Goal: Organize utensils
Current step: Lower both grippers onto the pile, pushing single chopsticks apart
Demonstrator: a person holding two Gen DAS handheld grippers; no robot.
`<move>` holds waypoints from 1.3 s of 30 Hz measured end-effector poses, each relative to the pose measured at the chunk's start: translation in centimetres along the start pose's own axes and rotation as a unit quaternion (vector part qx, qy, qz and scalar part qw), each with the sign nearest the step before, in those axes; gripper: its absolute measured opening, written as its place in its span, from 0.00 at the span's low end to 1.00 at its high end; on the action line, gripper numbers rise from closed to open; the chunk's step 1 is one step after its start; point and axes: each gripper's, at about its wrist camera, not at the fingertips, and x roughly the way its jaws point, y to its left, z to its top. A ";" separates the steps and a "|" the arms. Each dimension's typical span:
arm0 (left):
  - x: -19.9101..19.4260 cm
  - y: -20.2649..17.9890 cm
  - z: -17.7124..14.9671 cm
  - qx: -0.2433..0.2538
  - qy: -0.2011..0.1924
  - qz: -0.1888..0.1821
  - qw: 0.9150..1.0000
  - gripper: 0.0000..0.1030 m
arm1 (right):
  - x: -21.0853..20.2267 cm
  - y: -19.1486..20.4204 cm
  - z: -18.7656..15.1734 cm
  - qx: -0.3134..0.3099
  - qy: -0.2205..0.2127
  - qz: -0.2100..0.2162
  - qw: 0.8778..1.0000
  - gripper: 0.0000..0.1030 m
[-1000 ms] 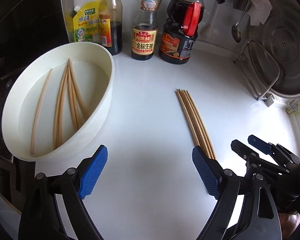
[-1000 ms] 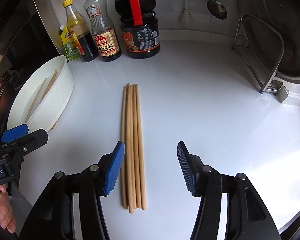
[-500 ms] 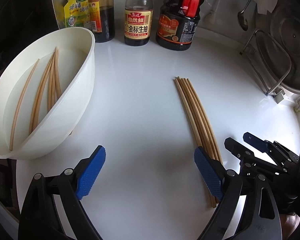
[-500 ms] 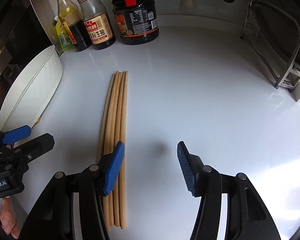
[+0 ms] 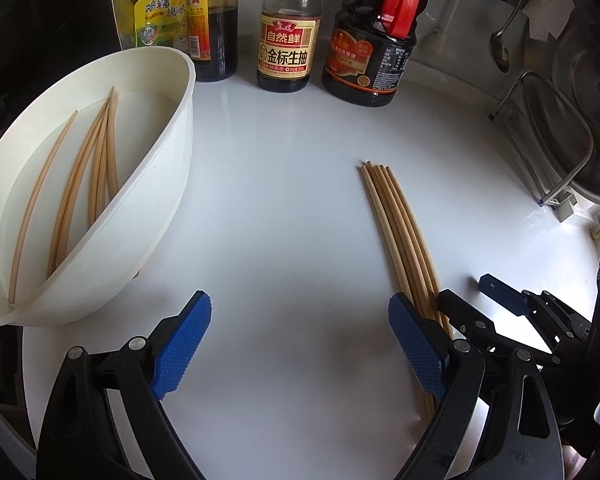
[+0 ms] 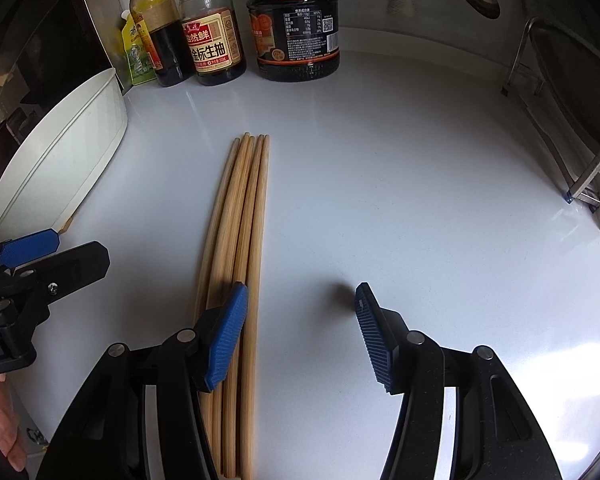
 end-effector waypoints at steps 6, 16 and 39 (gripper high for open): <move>0.4 -1.0 0.2 0.007 0.002 -0.005 1.000 0.86 | 0.1 -0.2 -0.3 -0.014 -0.007 -0.014 1.000 0.54; 0.8 -1.4 0.4 0.008 0.004 -0.006 1.000 0.86 | 0.6 -0.4 -0.5 -0.032 0.001 -0.022 0.999 0.54; 4.0 -4.0 -0.4 0.020 0.037 0.000 0.999 0.86 | -0.2 -4.1 -1.1 -0.015 -0.015 -0.031 0.999 0.54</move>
